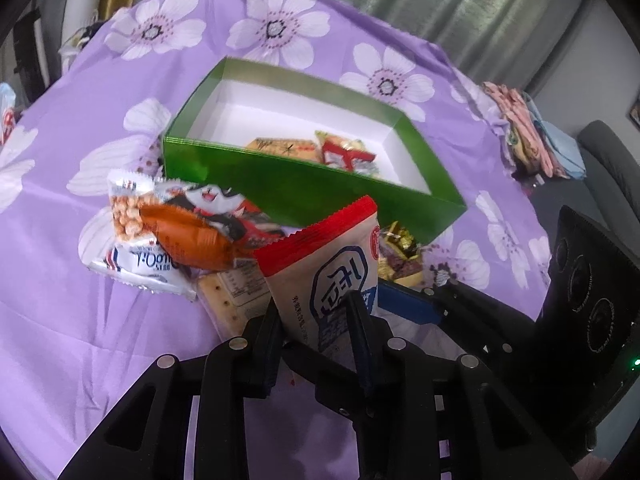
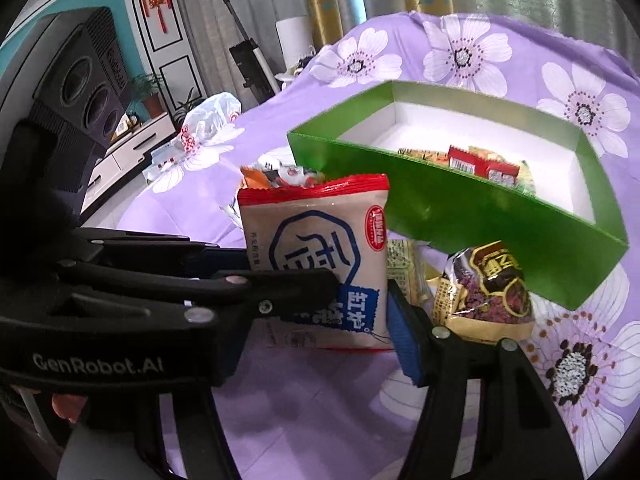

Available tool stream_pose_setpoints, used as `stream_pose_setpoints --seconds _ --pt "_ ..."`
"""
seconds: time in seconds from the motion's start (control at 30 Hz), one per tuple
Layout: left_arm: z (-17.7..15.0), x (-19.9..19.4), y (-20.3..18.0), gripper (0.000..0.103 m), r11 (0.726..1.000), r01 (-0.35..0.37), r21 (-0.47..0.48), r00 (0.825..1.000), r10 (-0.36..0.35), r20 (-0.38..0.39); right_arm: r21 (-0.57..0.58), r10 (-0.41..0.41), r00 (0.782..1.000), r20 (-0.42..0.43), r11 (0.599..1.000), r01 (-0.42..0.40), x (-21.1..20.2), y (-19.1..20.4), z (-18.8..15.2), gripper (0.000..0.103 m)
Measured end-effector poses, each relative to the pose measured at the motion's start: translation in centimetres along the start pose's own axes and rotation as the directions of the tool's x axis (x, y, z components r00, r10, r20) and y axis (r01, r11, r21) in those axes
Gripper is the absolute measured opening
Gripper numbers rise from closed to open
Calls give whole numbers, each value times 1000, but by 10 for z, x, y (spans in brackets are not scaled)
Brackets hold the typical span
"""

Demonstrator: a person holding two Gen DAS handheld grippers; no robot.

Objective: Organize snacks
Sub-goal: 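Carry the white bag into the green box and open the right gripper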

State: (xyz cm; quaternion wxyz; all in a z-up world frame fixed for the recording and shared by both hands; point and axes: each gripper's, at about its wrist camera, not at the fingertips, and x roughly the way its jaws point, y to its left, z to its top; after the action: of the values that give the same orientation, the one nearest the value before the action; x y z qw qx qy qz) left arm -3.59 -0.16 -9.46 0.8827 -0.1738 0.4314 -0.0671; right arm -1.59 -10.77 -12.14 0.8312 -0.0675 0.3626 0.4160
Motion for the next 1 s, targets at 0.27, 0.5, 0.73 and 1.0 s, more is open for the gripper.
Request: stream_pose_setpoints --seconds 0.27,0.5,0.73,1.0 --pt "22 -21 -12 31 999 2 50 998 -5 65 -40 -32 997 70 999 35 -22 5 21 63" --pt "55 -23 -15 31 996 6 85 994 -16 112 -61 -70 990 120 995 78 -22 -2 50 63" --pt "92 -14 -12 31 995 11 95 991 -24 135 -60 -85 985 151 994 94 -12 -21 85 63" --pt "113 12 3 31 998 -9 68 994 1 107 -39 -87 990 112 995 92 17 -39 101 63"
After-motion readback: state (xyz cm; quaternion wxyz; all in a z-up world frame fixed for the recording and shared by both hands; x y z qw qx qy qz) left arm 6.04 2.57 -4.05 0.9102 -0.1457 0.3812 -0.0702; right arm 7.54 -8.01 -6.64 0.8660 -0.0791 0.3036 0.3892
